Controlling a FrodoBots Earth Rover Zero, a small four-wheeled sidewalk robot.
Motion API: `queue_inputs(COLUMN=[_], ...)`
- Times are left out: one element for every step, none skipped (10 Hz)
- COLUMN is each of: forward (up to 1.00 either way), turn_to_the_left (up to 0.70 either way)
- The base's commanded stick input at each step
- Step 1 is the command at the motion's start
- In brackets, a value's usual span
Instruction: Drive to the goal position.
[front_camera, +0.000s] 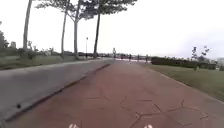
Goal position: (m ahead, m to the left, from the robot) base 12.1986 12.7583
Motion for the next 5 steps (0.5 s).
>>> queue_inputs(forward=[1.00,1.00,1.00,1.00,1.00], turn_to_the_left=[0.00,0.00,0.00,0.00,-0.14])
